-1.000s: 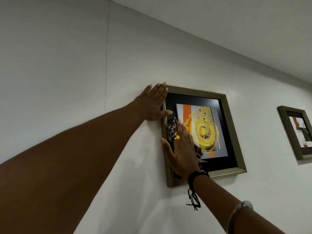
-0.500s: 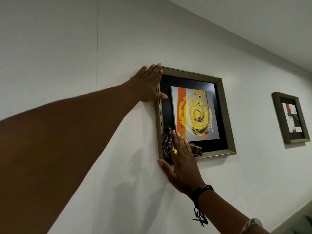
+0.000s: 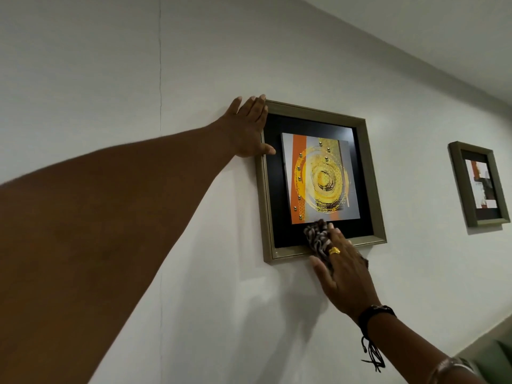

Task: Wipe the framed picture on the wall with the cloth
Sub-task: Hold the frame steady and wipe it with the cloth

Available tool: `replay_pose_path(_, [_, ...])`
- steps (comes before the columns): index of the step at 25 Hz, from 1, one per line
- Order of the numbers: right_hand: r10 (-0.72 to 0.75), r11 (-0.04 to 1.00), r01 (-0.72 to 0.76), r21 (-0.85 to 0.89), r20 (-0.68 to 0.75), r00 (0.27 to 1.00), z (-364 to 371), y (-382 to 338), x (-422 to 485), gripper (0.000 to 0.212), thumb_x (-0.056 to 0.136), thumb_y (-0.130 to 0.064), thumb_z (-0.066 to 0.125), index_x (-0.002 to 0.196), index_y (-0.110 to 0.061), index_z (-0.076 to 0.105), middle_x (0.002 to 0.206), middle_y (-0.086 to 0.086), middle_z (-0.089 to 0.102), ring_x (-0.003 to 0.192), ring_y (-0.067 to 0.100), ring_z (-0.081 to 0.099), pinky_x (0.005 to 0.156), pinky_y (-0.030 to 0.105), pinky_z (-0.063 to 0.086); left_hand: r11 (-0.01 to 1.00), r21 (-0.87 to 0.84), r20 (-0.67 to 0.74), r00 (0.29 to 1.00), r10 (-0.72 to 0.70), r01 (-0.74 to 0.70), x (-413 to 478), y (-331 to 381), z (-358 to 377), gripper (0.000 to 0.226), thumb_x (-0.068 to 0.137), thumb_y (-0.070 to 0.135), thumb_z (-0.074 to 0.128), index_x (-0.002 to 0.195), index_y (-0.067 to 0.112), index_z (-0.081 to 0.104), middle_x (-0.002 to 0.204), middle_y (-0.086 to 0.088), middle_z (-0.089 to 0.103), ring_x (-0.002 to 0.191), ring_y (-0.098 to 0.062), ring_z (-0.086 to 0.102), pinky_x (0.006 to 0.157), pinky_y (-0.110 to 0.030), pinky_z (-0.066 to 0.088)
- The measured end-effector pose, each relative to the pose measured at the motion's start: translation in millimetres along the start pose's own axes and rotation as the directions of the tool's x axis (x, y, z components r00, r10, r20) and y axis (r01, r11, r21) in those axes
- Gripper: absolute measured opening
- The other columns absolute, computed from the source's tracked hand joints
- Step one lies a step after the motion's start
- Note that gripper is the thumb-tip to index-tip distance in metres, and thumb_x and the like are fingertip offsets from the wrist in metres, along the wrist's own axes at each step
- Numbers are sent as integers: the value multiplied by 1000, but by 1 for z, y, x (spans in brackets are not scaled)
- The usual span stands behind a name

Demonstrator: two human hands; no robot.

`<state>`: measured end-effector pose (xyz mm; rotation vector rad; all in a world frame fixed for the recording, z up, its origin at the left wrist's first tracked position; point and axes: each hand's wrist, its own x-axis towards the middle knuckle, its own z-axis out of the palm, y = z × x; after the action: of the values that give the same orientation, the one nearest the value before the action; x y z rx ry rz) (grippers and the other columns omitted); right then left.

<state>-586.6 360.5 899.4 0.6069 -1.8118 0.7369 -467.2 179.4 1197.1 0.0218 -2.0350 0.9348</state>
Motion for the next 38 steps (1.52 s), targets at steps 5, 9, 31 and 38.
replay_pose_path(5, [240, 969, -241, 57, 24, 971, -6, -1, 16, 79, 88, -69, 21, 149, -21, 36, 164, 7, 16, 152, 21, 8, 123, 43, 15, 1000, -15, -4, 1000, -3, 3, 3, 1, 0, 98, 91, 71, 27, 153, 4, -9, 162, -16, -18, 150, -29, -15, 121, -50, -6])
replay_pose_path(9, [270, 933, -267, 240, 21, 963, 2, -47, 5, 79, 87, -70, 17, 145, -21, 40, 164, 6, 19, 152, 22, 9, 123, 51, 11, 1000, 5, -1, 1000, -26, 26, 5, 4, 1, 99, 90, 72, 28, 153, 5, -8, 163, -15, -16, 150, -29, -15, 119, -52, -8])
replay_pose_path(31, [10, 1000, -9, 26, -33, 999, 15, -39, -12, 86, 90, -69, 16, 152, -10, 27, 164, 7, 12, 152, 21, 8, 124, 44, 10, 999, -31, 31, 999, -28, 29, 1, 4, 0, 98, 90, 71, 28, 153, 6, -10, 162, -14, -20, 149, -27, -18, 118, -55, -11])
replay_pose_path(38, [309, 943, -311, -121, -34, 950, -11, 31, 20, 81, 88, -68, 18, 146, -16, 39, 164, 16, 9, 152, 29, 6, 122, 49, 6, 998, -52, 19, 999, -37, 38, 1, 5, 1, 98, 91, 71, 30, 153, 6, -10, 162, -14, -20, 150, -28, -17, 119, -55, -10])
